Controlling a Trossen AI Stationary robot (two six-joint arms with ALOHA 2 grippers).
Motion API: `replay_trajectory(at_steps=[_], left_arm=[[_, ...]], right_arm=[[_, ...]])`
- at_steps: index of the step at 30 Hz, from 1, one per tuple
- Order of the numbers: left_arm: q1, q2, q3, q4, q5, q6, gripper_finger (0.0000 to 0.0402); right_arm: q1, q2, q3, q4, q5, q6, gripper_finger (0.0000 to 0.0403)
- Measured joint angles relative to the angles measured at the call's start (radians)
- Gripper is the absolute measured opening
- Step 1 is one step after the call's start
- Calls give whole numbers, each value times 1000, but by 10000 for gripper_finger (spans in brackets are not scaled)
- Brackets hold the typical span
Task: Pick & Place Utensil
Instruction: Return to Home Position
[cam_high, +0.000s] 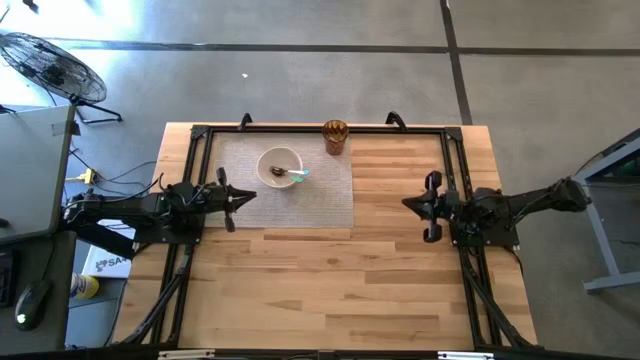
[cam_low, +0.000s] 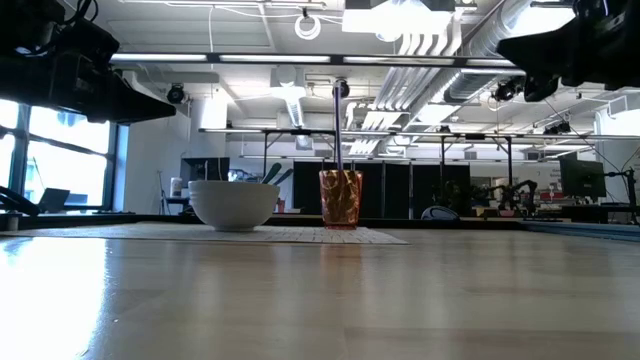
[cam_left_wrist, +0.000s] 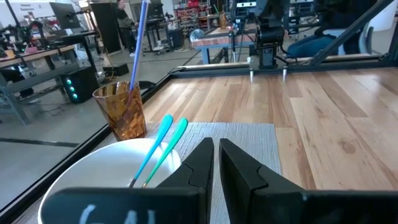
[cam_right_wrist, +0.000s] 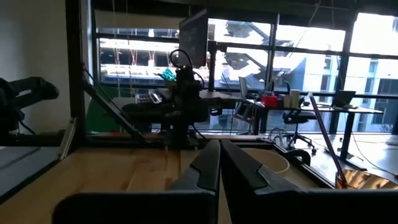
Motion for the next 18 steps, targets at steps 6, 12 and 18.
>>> replay_trajectory(at_steps=[6, 12, 18], left_arm=[[0, 0, 0, 0, 0, 0, 24], [0, 0, 0, 0, 0, 0, 24], [0, 0, 0, 1, 8, -95, 24]], right_arm=[[-24, -43, 0, -82, -4, 9, 7], [-116, -73, 0, -211, -4, 64, 10], [-143, -73, 0, -276, -42, 92, 11]])
